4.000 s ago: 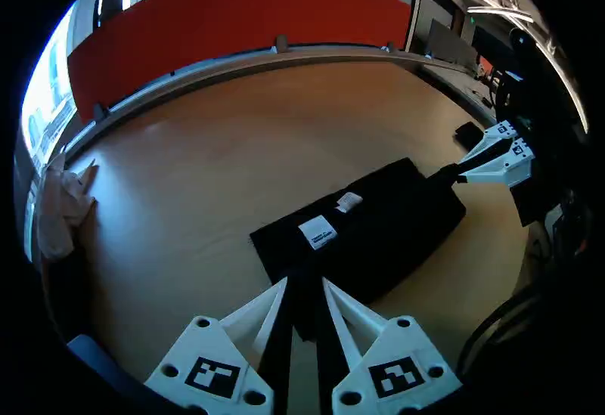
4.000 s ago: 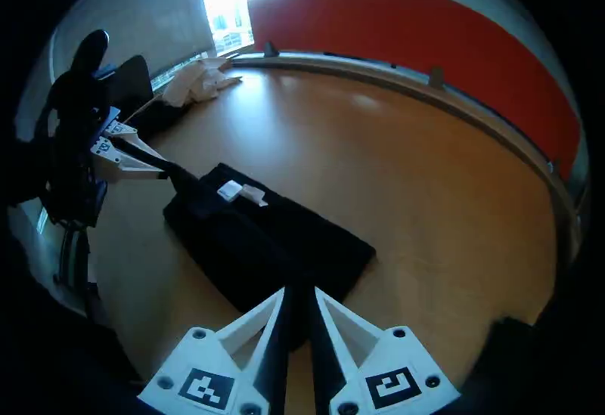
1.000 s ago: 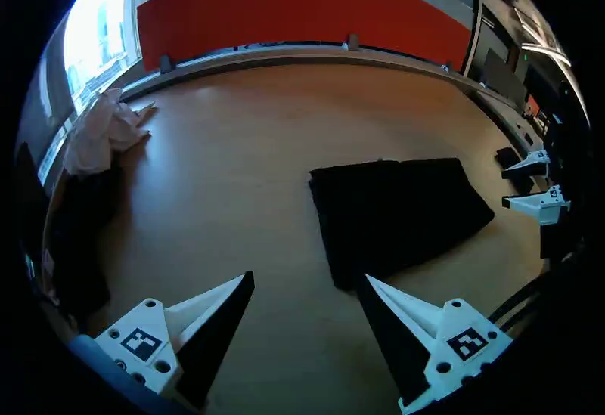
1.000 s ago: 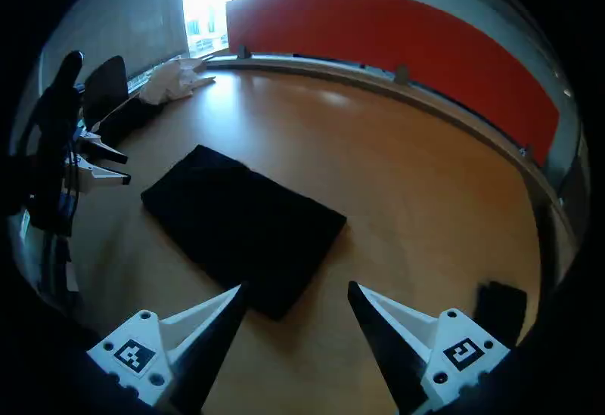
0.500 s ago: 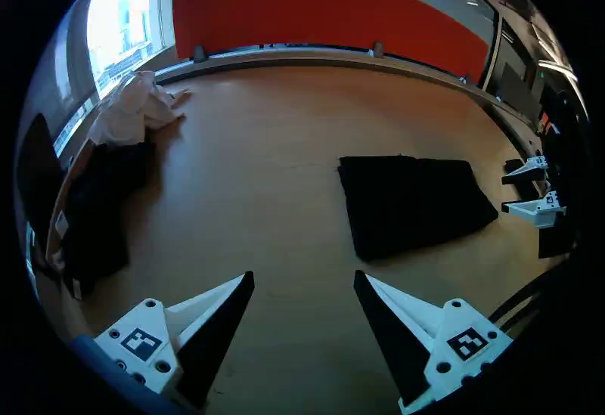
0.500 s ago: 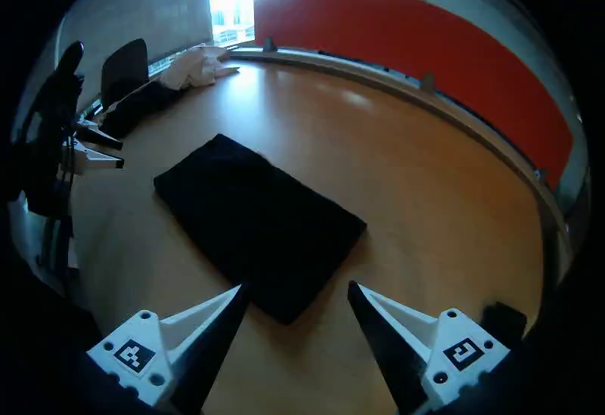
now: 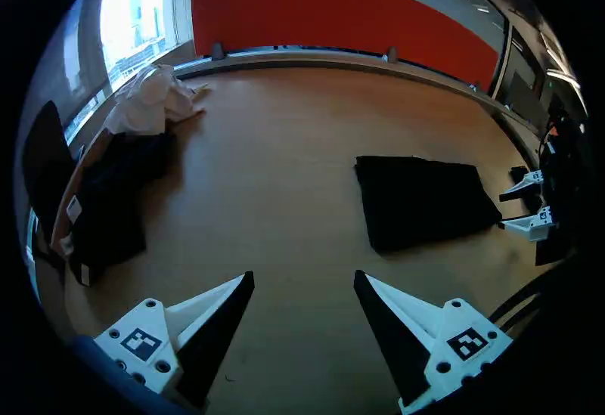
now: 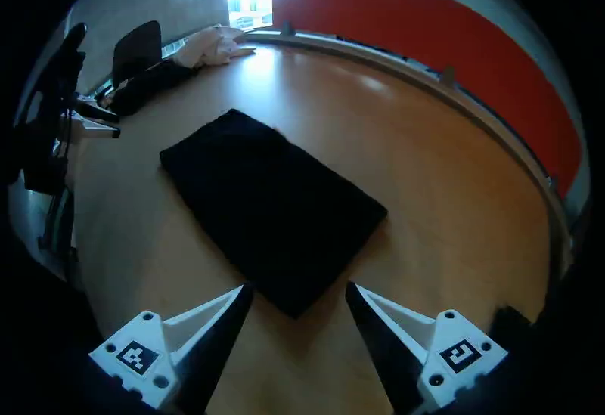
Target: Fold towel
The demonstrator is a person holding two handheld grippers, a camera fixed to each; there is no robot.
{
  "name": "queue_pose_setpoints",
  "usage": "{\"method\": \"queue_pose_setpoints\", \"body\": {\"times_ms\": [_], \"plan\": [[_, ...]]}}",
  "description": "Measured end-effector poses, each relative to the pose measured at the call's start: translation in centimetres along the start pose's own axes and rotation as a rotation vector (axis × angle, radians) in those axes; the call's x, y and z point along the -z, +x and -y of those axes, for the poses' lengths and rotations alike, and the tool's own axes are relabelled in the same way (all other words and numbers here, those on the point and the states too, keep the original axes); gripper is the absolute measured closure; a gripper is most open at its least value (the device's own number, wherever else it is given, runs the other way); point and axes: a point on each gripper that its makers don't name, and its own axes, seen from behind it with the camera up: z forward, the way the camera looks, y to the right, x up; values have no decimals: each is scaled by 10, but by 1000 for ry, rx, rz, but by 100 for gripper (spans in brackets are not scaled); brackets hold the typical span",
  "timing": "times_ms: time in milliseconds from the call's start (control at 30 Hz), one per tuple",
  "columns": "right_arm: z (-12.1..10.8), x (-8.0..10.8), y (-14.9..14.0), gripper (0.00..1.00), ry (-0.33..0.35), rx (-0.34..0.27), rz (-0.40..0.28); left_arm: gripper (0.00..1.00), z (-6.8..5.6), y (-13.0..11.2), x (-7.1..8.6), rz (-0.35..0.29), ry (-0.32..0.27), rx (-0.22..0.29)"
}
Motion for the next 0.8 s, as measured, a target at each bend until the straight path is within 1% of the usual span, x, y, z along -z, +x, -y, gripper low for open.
{"method": "queue_pose_setpoints", "body": {"times_ms": [100, 167, 367, 433, 567, 600, 633, 800], "plan": [[2, -3, -8, 11, 10, 6, 19, 1, 2, 0, 2, -2, 3, 8], [2, -3, -11, 18, 13, 10, 25, 2, 3, 0, 3, -4, 3, 13], [5, -2, -16, 41, 36, 17, 40, 2, 5, -1, 5, -4, 3, 20], [5, -3, -16, 47, 42, 17, 42, 2, 5, -1, 6, -3, 3, 20], [4, -3, -16, 50, 44, 25, 43, 1, 5, -3, 6, 0, 2, 18], [3, -3, -16, 54, 44, 29, 43, 1, 5, -3, 6, 1, 2, 18], [3, -4, -15, 60, 42, 33, 41, 1, 6, -3, 6, 2, 2, 18], [2, -3, -11, 77, 38, 42, 34, 1, 7, -5, 7, 5, 4, 17]]}}
